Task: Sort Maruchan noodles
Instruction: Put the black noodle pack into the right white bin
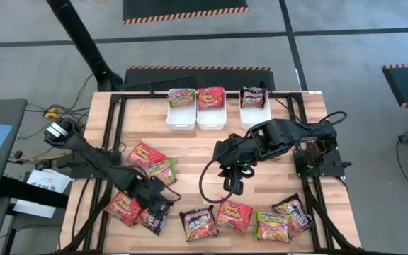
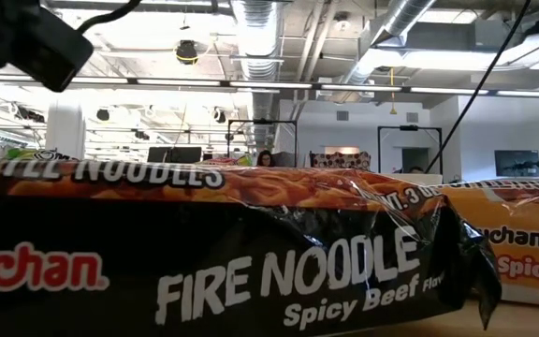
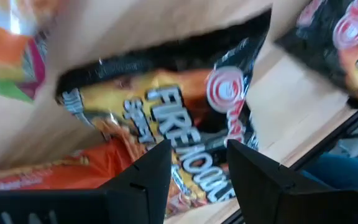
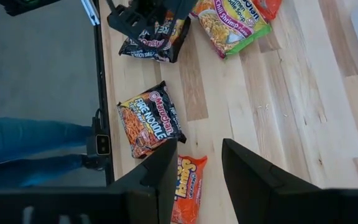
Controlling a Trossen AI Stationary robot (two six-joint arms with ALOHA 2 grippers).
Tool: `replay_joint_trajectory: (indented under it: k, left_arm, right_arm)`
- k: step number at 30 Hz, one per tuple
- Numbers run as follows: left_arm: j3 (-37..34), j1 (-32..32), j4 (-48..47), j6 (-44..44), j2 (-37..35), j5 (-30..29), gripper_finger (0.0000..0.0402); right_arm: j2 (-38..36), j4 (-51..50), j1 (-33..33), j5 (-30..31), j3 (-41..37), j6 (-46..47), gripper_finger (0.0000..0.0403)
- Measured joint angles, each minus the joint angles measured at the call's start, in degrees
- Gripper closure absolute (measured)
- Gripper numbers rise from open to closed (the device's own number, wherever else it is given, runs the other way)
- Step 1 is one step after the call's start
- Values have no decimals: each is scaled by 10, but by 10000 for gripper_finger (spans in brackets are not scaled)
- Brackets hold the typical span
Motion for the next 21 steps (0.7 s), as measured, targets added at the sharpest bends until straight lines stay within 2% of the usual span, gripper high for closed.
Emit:
replay_joint_trajectory:
  k: [6,15,21]
  left_arm:
    - [1,-24,-9,-47,2,-10,260]
    - [4,-39,33,-55,57,5,260]
    - [4,-41,27,-88,71,-19,260]
  right_arm:
    - [0,0,0,0,0,0,253]
    - [0,1,0,0,0,-1,253]
    - [0,2,0,3,-1,-2,253]
